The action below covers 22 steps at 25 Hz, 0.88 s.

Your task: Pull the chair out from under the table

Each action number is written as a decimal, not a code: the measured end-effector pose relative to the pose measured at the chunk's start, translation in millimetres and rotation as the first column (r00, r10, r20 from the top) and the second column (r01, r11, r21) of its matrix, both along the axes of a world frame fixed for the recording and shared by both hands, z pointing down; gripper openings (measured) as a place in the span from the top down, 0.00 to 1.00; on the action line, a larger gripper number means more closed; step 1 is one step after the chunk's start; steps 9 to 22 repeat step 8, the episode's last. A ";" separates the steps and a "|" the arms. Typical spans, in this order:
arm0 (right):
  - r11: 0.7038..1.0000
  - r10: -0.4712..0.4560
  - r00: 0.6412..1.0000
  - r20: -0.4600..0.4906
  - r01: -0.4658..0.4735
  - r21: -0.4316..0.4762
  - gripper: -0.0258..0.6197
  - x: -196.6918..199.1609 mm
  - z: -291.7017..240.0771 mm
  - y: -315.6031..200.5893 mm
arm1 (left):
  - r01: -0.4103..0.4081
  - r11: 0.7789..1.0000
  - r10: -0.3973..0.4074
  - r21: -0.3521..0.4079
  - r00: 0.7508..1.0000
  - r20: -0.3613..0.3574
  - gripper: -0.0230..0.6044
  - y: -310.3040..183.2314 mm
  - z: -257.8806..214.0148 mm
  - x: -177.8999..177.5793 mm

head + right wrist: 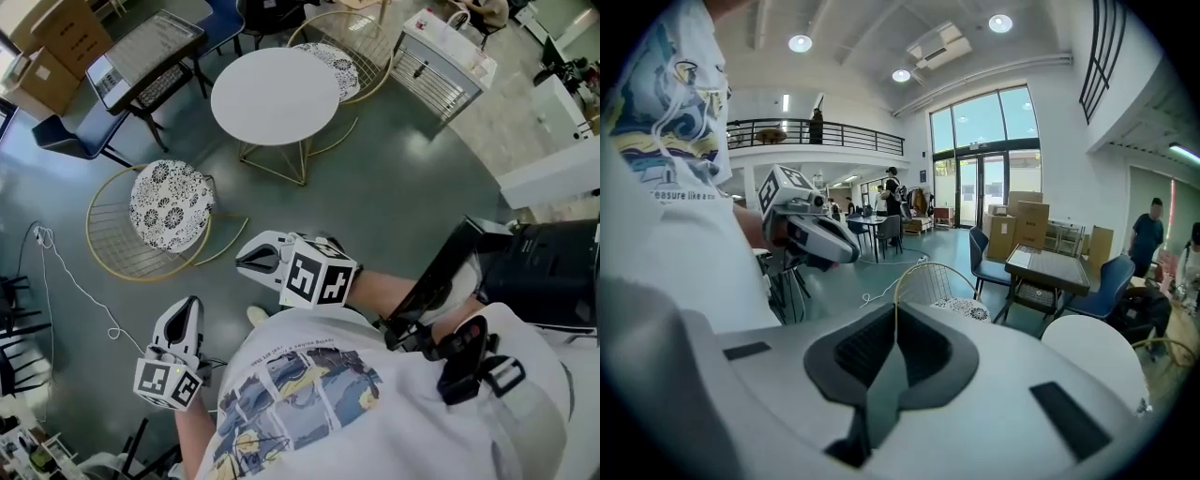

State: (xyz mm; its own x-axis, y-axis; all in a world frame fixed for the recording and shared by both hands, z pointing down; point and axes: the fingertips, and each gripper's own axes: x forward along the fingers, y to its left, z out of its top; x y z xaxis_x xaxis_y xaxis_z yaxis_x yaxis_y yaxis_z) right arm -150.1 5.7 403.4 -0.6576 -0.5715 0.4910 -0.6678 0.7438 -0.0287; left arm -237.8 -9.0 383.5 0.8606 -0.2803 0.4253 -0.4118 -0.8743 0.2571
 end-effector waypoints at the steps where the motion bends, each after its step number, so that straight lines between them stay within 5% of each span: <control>1: 1.000 0.002 1.000 -0.002 -0.002 -0.001 0.93 6.5 1.4 0.1 | 0.008 1.000 -0.008 -0.001 1.000 0.004 0.94 -2.0 1.9 2.4; 8: 1.000 0.015 1.000 -0.003 -0.015 -0.012 0.93 28.8 14.5 -2.9 | 0.086 0.996 -0.086 -0.003 0.995 0.041 0.94 -27.8 15.5 -10.4; 22: 1.000 0.015 1.000 -0.003 -0.015 -0.012 0.93 28.8 14.5 -2.9 | 0.086 0.996 -0.086 -0.003 0.995 0.041 0.94 -27.8 15.5 -10.4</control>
